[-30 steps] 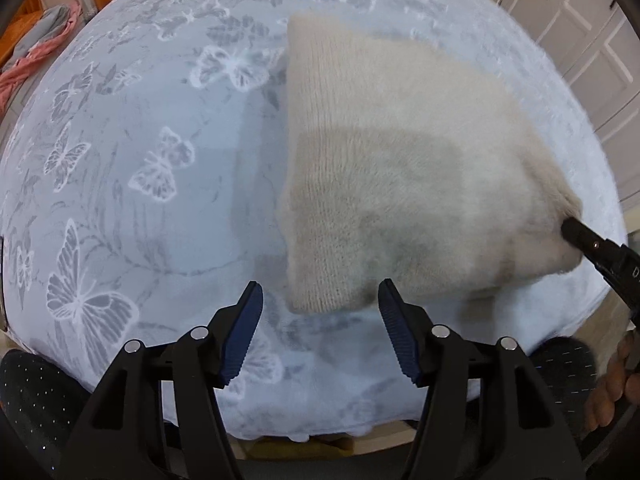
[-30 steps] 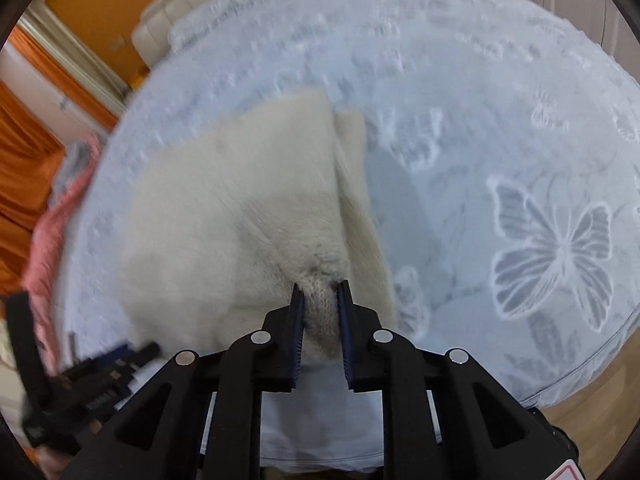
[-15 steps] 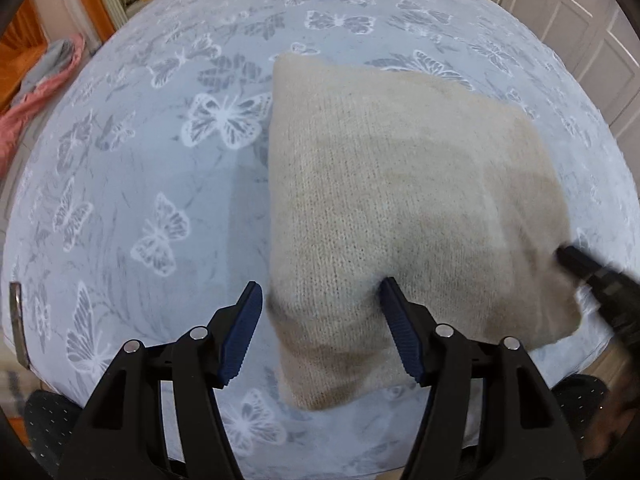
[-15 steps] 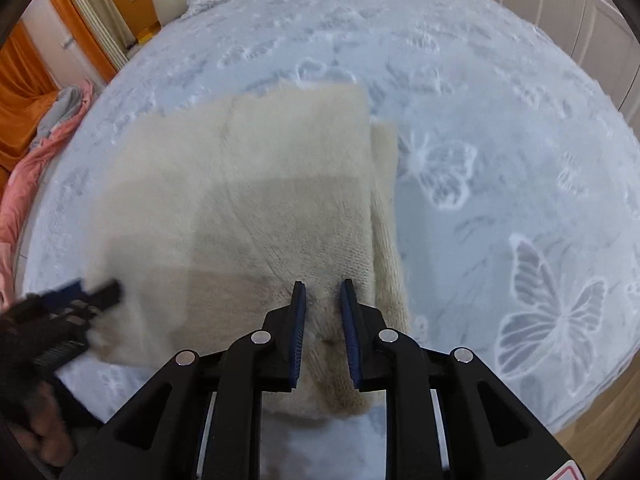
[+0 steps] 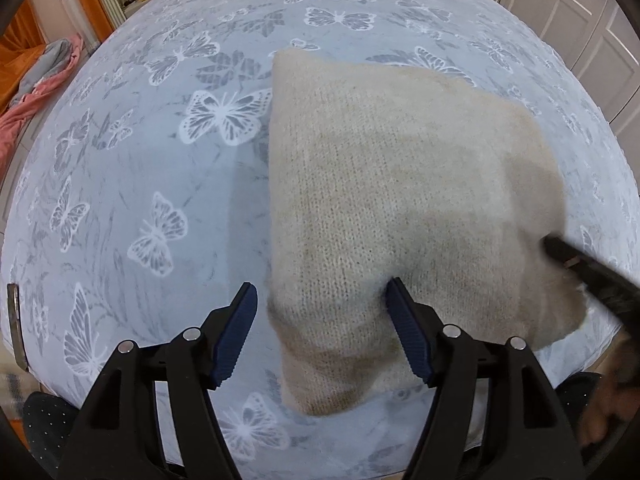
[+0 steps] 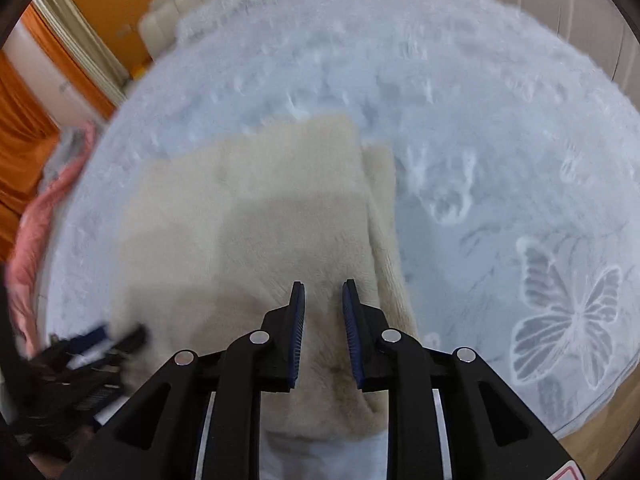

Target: Fold small clothes

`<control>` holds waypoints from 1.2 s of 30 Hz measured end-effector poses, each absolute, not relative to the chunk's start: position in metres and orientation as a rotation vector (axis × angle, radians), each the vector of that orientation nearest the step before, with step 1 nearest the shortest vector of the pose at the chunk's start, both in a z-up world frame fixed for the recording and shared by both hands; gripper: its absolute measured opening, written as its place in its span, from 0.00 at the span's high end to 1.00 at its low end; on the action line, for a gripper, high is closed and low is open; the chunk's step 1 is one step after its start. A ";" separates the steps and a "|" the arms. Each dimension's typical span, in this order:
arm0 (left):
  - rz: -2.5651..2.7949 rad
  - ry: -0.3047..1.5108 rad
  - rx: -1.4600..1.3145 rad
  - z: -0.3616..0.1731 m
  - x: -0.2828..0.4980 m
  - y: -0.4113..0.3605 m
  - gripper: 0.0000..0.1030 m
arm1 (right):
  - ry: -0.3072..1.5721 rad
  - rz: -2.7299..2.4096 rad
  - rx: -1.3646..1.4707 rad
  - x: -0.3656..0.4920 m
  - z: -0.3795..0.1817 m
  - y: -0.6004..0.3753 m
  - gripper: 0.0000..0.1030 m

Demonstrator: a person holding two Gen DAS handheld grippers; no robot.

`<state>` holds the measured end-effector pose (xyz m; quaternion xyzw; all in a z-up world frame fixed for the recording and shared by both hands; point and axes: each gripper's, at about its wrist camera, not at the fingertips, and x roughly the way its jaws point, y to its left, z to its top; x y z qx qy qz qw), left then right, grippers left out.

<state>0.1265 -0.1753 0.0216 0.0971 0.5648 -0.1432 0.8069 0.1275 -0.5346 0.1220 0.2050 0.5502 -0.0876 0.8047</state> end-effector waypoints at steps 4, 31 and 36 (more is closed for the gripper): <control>-0.346 1.184 0.137 0.040 0.127 -0.167 0.38 | 1.152 -0.175 0.444 0.132 0.137 -0.532 0.77; -0.390 1.234 0.039 0.034 0.135 -0.175 0.19 | 1.117 -0.262 0.491 0.135 0.141 -0.569 0.44; -0.411 1.245 0.060 0.020 0.152 -0.189 0.10 | 1.168 -0.221 0.602 0.133 0.110 -0.569 0.39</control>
